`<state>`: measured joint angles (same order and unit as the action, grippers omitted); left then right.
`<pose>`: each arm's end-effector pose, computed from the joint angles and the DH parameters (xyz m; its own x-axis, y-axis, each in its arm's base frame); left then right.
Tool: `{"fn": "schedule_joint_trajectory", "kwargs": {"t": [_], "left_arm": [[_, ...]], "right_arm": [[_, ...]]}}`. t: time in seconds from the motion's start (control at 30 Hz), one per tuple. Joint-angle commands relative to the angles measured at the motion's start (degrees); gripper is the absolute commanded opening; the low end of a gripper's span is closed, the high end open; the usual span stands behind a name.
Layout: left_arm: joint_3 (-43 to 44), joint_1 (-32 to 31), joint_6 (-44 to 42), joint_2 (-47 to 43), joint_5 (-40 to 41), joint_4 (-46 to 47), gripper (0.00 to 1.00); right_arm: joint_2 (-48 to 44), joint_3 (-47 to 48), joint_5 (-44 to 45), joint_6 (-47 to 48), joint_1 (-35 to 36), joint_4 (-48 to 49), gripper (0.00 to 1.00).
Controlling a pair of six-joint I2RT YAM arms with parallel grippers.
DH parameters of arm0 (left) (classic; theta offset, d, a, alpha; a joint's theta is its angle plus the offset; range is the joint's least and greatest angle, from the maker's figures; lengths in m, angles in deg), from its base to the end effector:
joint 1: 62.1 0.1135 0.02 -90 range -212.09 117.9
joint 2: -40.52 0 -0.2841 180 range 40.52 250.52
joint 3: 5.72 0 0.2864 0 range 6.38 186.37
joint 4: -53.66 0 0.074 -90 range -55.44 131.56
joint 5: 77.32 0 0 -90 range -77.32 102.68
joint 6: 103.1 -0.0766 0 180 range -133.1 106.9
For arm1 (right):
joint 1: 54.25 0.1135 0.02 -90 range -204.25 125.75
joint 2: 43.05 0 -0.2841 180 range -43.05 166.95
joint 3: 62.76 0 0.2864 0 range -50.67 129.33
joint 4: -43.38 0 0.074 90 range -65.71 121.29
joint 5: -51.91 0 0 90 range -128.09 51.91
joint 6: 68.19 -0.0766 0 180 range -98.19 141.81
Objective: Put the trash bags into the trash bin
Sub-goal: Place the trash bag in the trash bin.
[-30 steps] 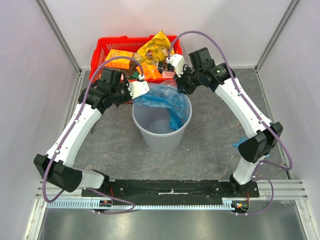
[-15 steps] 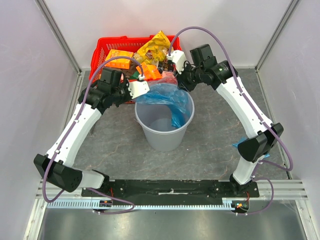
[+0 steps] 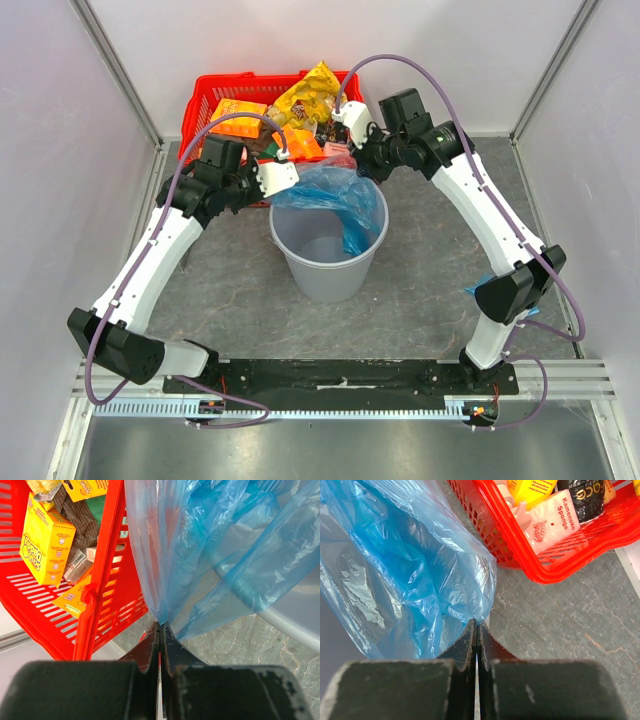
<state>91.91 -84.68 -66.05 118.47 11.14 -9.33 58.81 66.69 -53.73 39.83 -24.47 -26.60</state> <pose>0.3131 -0.1324 0.3845 -0.0609 0.8894 -0.4531 0.7476 0.3414 0.5696 0.3728 0.2371 0.4246 -0.3550 -0.5464 -0.7586 -0.8002 0.5972 -0.0556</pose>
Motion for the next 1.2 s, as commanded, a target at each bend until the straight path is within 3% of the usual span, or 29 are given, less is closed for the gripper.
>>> {"fn": "schedule_joint_trajectory", "kwargs": {"t": [0.0, 0.4, 0.8, 1.17], "left_arm": [[0.16, -0.09, 1.09, -1.75, 0.22, 0.62, 0.02], [0.6, 0.09, 2.59, -2.01, 0.05, 1.85, 0.02], [-1.6, 0.18, 1.18, -2.19, -2.76, 1.5, 0.02], [-3.62, 0.09, 3.38, -0.96, -8.38, 5.19, 0.02]], "right_arm": [[-0.35, 2.52, 1.92, 0.26, -0.07, 0.67, 0.0], [1.14, 7.36, 10.98, 1.75, -1.48, 0.67, 0.0], [6.94, 4.55, 8.44, 3.6, -2.8, 1.81, 0.0], [6.68, -1.51, 5.71, 4.3, -2.8, 2.96, 0.0]]}}
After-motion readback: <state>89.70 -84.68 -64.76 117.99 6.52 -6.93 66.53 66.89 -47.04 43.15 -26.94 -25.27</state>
